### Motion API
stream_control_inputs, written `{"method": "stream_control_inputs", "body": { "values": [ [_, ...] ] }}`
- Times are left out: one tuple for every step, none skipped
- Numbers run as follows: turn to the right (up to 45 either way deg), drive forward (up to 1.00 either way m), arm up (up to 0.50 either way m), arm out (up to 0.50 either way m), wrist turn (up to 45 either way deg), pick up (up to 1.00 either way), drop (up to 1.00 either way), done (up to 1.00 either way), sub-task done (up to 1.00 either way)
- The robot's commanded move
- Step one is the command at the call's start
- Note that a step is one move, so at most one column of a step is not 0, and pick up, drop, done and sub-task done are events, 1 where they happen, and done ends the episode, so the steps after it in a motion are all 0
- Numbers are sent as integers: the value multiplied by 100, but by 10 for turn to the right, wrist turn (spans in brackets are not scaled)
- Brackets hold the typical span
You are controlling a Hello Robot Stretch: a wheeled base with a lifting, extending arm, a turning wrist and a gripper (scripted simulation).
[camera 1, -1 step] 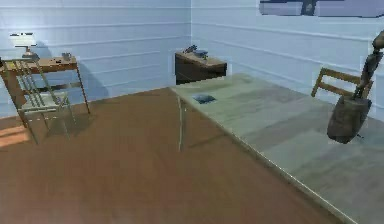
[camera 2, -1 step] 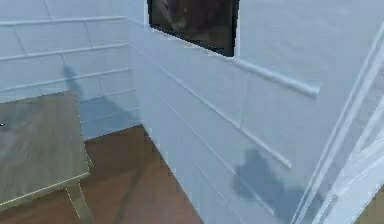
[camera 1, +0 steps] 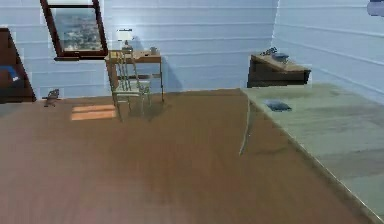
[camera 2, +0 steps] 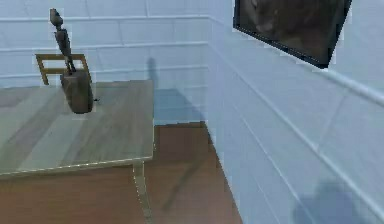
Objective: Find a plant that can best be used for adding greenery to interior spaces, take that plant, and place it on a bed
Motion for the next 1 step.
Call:
{"method": "stream_control_inputs", "body": {
  "values": [
    [0, 100, 0, 0, 0, 0, 0, 0, 0]
  ]
}}
